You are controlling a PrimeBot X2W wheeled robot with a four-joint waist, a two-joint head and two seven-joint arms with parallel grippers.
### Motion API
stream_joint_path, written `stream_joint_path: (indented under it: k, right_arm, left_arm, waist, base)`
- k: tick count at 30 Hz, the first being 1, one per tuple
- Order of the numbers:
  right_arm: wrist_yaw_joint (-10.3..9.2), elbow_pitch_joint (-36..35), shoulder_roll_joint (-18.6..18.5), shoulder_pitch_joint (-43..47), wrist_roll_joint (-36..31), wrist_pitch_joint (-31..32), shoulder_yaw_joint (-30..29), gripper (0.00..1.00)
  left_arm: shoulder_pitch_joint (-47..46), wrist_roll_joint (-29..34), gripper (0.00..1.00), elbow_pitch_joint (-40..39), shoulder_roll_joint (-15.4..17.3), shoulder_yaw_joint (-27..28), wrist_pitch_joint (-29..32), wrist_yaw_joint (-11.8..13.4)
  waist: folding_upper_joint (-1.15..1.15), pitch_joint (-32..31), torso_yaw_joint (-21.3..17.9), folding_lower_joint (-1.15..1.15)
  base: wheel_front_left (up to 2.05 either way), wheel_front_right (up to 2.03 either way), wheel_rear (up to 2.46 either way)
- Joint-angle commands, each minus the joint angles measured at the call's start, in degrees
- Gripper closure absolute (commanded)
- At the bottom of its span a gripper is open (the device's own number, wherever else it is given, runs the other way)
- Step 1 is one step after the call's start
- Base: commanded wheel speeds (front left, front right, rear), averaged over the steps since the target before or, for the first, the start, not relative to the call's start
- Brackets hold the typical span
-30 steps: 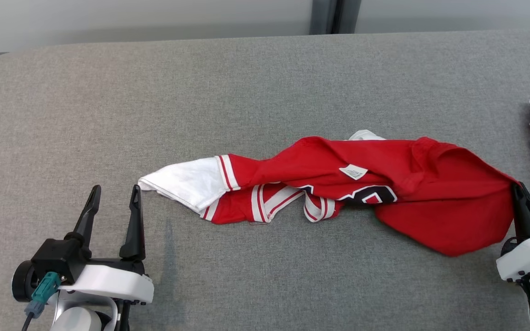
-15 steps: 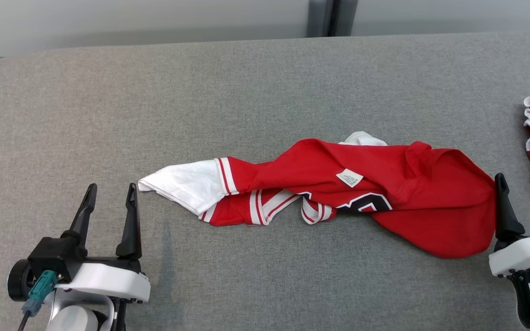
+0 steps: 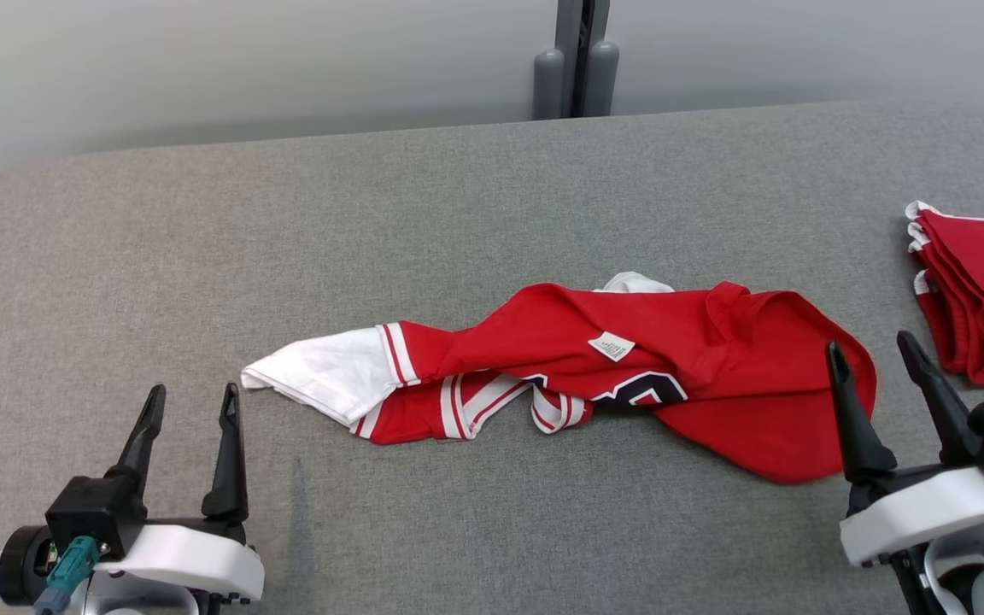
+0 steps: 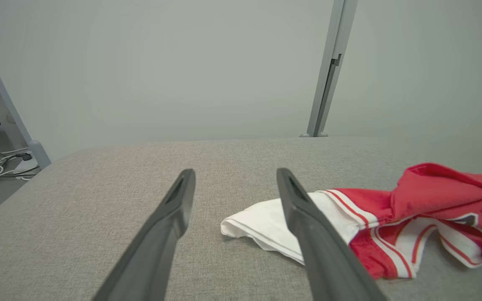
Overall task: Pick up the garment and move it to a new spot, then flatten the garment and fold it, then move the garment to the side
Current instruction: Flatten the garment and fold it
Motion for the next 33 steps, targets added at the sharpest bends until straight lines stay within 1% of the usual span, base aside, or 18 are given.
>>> stream_joint_path:
  k: [1,5,11,20,33]
  right_arm:
    - [0.01,-0.8,0.0,1.3,0.0,0.5,0.2,0.0]
    - [0.01,-2.9,0.7,4.1,-0.3,1.7,0.5,0.0]
    - [0.01,-4.7,1.4,5.3,0.0,2.9,0.6,0.0]
    - [0.01,-4.6,2.0,5.3,0.4,3.2,0.5,0.0]
    - [0.01,-4.4,2.2,4.9,0.6,3.4,0.7,0.0]
  left_arm:
    - [0.8,0.0,0.0,-0.2,0.4,0.1,0.1,0.4]
    - [2.3,-0.3,0.0,-0.9,0.8,0.1,0.8,1.0]
    - [3.2,-0.2,0.0,-2.2,1.3,-0.1,1.7,1.6]
    - [3.2,-0.3,0.0,-3.4,1.6,-0.5,2.5,2.2]
    - [2.7,-0.4,0.0,-3.9,1.8,-1.1,2.7,2.5]
  waist:
    - [0.0,-0.6,-0.3,0.0]
    - [0.0,-1.5,-0.7,0.0]
    - [0.0,-1.6,-0.9,0.0]
    - [0.0,-1.6,-0.4,0.0]
    - [0.0,-1.0,-0.2,0.0]
  base:
    - [0.0,0.0,0.0]
    - [0.0,0.0,0.0]
    - [0.0,0.0,0.0]
    - [0.0,0.0,0.0]
    - [0.0,0.0,0.0]
